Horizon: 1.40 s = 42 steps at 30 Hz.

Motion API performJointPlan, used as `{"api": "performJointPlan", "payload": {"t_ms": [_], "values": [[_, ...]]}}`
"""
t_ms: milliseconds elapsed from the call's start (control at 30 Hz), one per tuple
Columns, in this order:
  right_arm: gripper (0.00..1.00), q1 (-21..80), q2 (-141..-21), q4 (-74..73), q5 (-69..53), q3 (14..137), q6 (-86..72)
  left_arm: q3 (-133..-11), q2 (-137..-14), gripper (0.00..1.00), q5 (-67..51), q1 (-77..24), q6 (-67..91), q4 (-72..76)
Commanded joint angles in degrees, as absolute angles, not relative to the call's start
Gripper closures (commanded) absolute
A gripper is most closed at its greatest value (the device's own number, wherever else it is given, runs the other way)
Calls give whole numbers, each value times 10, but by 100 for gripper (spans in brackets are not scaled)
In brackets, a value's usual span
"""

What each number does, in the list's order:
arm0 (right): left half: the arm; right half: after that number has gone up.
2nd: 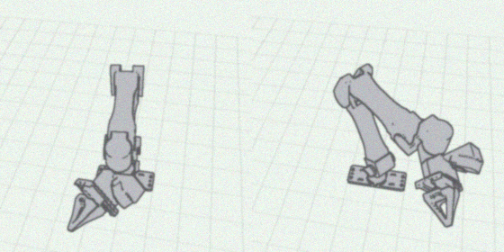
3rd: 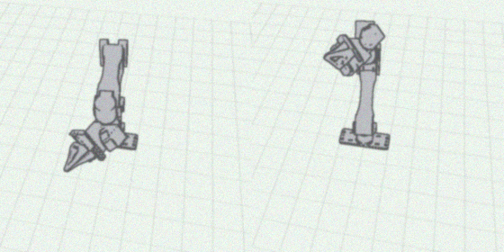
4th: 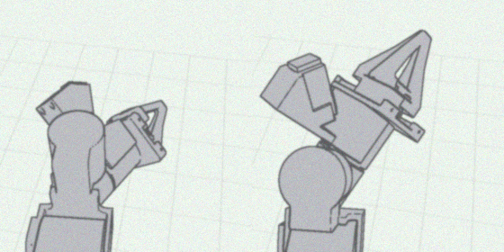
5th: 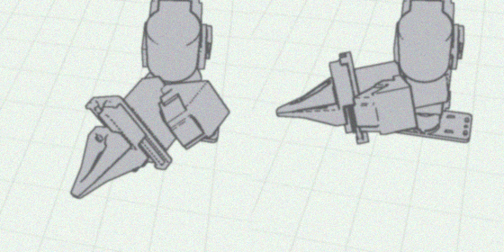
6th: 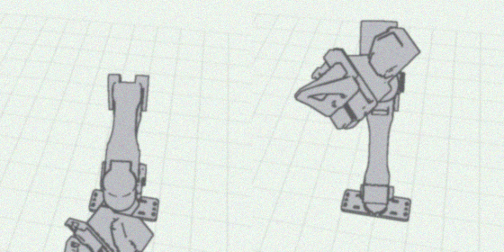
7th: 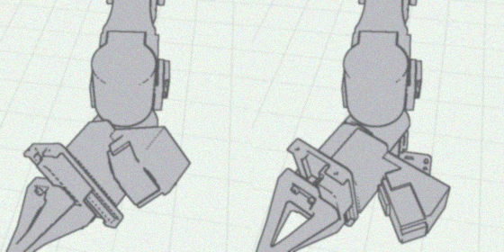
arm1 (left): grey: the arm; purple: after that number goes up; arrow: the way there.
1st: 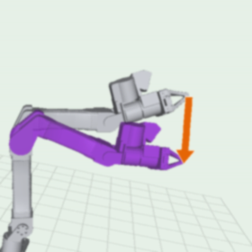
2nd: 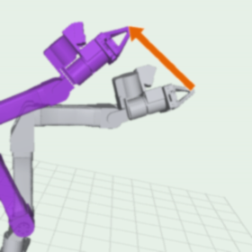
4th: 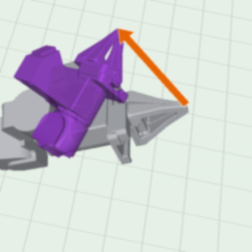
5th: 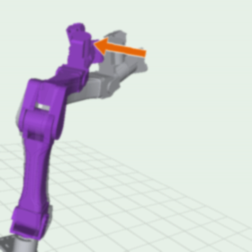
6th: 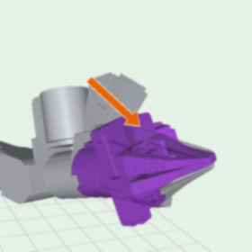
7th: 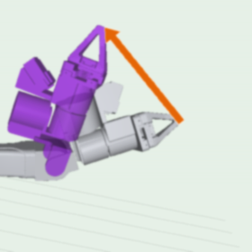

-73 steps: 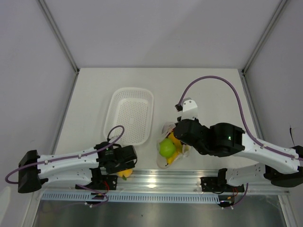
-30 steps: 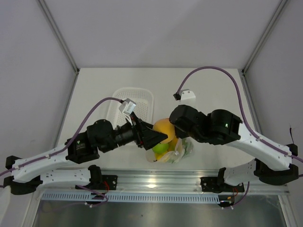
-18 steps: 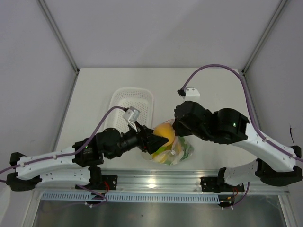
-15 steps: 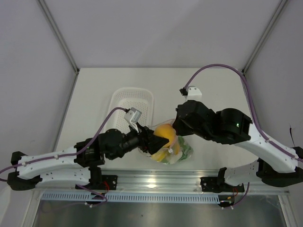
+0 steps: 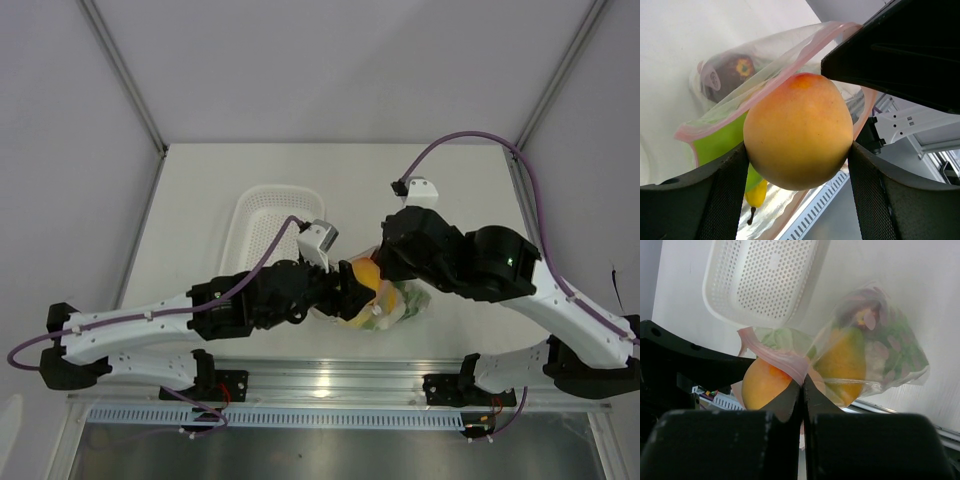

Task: Place the food in the zip-top bag and seal the zipper
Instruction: Place the fake fruit in the zipper food storage bag.

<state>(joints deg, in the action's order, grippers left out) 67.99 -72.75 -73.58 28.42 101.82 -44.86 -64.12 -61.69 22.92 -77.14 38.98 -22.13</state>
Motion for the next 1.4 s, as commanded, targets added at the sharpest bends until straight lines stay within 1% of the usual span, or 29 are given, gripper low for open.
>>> {"api": "performJointPlan", "payload": {"t_ms": [0,33,100,133,233,300,400,433,500,533,567,600,667,700,733,967,1133,1167,1200,1233,1300,1333,1367], "values": [[100,680,-701,-657,256,1031,-468,-672,-637,73,236,-773,373,-243],[100,679,-699,-657,255,1032,-468,-675,-639,59,240,-773,373,-248],[100,673,-696,-658,253,1033,-468,-685,-646,42,248,-773,374,-266],[100,672,-696,-658,252,1032,-466,-689,-649,38,254,-773,372,-273],[100,667,-694,-657,248,1029,-466,-705,-658,30,261,-773,360,-296],[100,663,-693,-655,244,1027,-466,-721,-668,30,269,-773,353,-309],[100,655,-692,-651,236,1034,-464,-734,-677,37,277,-773,340,-327],[100,653,-693,-650,235,1037,-464,-733,-679,46,275,-773,337,-328],[100,647,-694,-652,233,1047,-461,-730,-680,58,265,-773,332,-325],[100,645,-696,-651,233,1049,-461,-726,-681,70,261,-773,329,-323],[100,644,-696,-653,231,1050,-460,-727,-680,73,258,-773,326,-322],[100,638,-695,-653,229,1050,-457,-716,-680,79,246,-773,313,-320],[100,631,-695,-653,225,1049,-455,-711,-680,85,228,-773,297,-313],[100,630,-695,-653,225,1048,-449,-709,-681,94,206,-773,283,-313],[100,628,-695,-652,225,1048,-445,-714,-684,99,197,-773,276,-314],[100,628,-706,-657,224,1053,-366,-779,-722,99,120,-771,235,-369],[100,627,-700,-643,223,1056,-339,-778,-748,100,75,-764,229,-346],[100,626,-700,-647,226,1060,-343,-778,-751,98,74,-763,229,-343],[100,624,-701,-648,228,1063,-344,-780,-759,70,78,-761,235,-345],[100,624,-703,-650,228,1071,-346,-779,-759,52,104,-761,242,-346],[100,624,-708,-662,230,1079,-352,-761,-735,29,136,-761,264,-344],[100,624,-709,-666,235,1082,-354,-746,-721,22,149,-762,268,-334],[100,624,-708,-671,236,1080,-358,-738,-705,9,170,-761,275,-327]]}}
